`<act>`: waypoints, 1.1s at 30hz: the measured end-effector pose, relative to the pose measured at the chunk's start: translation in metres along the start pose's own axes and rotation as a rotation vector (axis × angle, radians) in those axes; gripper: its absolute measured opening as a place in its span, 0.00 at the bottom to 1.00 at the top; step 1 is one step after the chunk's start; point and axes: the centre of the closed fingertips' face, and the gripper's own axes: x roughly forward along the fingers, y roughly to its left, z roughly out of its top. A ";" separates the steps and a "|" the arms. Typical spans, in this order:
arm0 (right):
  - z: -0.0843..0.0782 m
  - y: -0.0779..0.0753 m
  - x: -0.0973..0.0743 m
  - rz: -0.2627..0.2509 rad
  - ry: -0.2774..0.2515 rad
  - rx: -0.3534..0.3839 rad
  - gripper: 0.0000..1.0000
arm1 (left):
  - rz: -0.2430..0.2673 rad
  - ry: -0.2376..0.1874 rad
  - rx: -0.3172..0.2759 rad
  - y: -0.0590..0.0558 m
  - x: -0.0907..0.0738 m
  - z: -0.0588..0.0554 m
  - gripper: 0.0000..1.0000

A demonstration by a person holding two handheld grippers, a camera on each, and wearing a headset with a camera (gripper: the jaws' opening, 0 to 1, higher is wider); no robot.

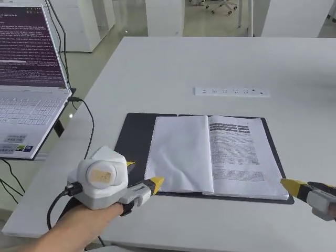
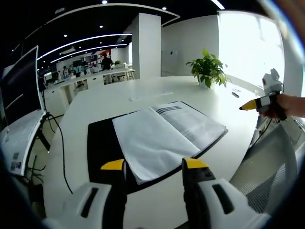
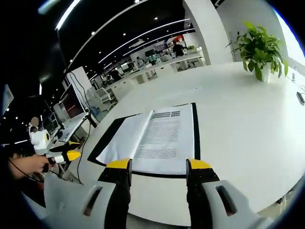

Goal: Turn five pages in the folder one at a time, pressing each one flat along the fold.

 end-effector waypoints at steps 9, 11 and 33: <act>0.027 -0.012 -0.021 -0.052 -0.148 0.064 0.57 | 0.037 -0.029 -0.023 0.004 -0.028 0.025 0.65; 0.032 -0.013 -0.026 -0.054 -0.178 0.067 0.57 | 0.049 -0.055 -0.023 0.005 -0.035 0.032 0.68; 0.018 -0.025 -0.033 -0.084 -0.151 0.069 0.62 | 0.056 -0.034 -0.008 0.002 -0.049 0.028 0.80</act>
